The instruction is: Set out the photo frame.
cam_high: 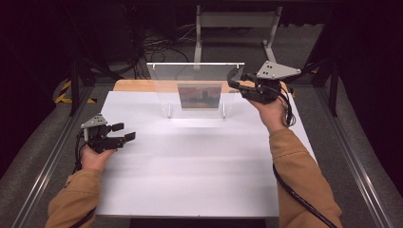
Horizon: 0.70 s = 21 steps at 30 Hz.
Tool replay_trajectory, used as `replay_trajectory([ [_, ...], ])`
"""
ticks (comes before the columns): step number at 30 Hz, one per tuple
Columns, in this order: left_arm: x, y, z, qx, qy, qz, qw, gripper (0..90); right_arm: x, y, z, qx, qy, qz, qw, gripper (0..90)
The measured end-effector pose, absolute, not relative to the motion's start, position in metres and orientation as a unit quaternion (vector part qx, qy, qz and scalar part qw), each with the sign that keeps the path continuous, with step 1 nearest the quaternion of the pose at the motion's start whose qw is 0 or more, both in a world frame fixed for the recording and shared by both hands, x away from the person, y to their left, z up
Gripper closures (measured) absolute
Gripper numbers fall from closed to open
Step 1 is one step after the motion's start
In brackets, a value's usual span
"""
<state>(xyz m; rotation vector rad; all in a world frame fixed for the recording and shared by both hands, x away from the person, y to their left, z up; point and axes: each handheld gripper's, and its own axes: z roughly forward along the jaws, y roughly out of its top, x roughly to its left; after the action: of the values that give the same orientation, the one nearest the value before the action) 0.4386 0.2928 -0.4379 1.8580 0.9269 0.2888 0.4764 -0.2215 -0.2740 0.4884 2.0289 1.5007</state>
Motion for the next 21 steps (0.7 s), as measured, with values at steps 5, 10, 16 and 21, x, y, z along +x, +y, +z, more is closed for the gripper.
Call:
replay_trajectory([
  [5, 0.436, 0.294, -0.439, 0.768, 0.385, 0.115, 0.499, 22.0, 0.493, -0.221, -0.285, 0.202, 0.757, 0.558, 0.275, 61.7],
  [10, 0.434, 0.295, -0.440, 0.770, 0.377, 0.113, 0.503, 21.5, 0.504, -0.219, -0.294, 0.220, 0.749, 0.565, 0.269, 61.7],
  [16, 0.435, 0.297, -0.440, 0.773, 0.369, 0.119, 0.501, 21.3, 0.515, -0.216, -0.303, 0.239, 0.743, 0.565, 0.266, 59.6],
  [21, 0.436, 0.295, -0.440, 0.776, 0.365, 0.114, 0.501, 21.2, 0.525, -0.212, -0.307, 0.257, 0.734, 0.568, 0.269, 57.1],
])
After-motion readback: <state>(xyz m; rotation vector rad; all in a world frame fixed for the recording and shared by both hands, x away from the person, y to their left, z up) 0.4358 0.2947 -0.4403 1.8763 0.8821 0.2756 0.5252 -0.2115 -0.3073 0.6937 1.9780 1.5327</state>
